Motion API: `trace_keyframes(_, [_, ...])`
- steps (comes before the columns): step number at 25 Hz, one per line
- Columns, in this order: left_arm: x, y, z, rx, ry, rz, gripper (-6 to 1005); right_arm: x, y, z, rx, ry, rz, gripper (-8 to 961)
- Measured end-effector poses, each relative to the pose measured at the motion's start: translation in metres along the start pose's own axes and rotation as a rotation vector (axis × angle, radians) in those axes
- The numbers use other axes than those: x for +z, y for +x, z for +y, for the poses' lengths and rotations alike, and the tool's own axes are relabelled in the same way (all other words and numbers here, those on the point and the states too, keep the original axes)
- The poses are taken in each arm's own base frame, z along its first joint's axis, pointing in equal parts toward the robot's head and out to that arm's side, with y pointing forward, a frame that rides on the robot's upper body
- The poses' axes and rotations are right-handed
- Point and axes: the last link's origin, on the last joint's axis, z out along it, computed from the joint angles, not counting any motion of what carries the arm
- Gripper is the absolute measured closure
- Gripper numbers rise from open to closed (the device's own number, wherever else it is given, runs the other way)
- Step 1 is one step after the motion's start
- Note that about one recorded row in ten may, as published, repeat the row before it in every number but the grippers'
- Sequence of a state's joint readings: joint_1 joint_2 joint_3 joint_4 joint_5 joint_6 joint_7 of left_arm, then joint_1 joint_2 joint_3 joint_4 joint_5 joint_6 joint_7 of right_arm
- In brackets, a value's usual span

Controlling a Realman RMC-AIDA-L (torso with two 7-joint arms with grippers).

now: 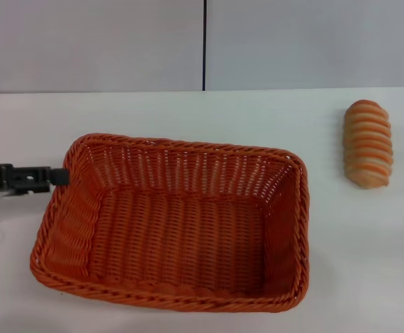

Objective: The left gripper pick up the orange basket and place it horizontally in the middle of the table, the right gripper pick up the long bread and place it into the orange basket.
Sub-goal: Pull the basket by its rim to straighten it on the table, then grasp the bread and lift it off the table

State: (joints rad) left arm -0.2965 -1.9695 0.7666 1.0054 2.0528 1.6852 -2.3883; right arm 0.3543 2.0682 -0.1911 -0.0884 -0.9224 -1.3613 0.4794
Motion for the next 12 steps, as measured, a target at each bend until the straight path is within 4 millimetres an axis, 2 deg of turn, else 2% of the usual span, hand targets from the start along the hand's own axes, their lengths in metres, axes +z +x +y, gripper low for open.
trace_keyframes(3, [-0.014, 0.005, -0.009, 0.034, 0.006, 0.089, 303, 0.011, -0.004, 0.005, 0.089, -0.127, 0.056, 349])
trace_keyframes(4, [-0.024, 0.010, -0.015, 0.069, 0.010, 0.179, 303, 0.020, -0.010, 0.007, 0.151, -0.225, 0.111, 349])
trace_keyframes(5, [-0.024, 0.010, -0.015, 0.069, 0.010, 0.179, 303, 0.020, -0.010, 0.007, 0.151, -0.225, 0.111, 350])
trace_keyframes(6, [-0.032, 0.013, -0.020, 0.121, 0.010, 0.280, 303, 0.025, -0.014, 0.008, 0.179, -0.276, 0.144, 350])
trace_keyframes(8, [-0.035, 0.015, -0.020, 0.158, 0.006, 0.338, 303, 0.035, -0.021, 0.010, 0.240, -0.385, 0.246, 350])
trace_keyframes(9, [-0.039, 0.015, -0.020, 0.226, -0.005, 0.445, 302, 0.046, -0.031, 0.013, 0.282, -0.492, 0.383, 350])
trace_keyframes(10, [-0.039, 0.015, -0.020, 0.226, -0.005, 0.445, 302, 0.046, -0.031, 0.013, 0.282, -0.492, 0.383, 350])
trace_keyframes(11, [-0.040, 0.013, -0.018, 0.306, -0.023, 0.565, 302, 0.052, -0.036, 0.015, 0.298, -0.532, 0.453, 350])
trace_keyframes(12, [-0.040, 0.013, -0.018, 0.306, -0.023, 0.565, 302, 0.057, -0.041, 0.018, 0.303, -0.576, 0.534, 350])
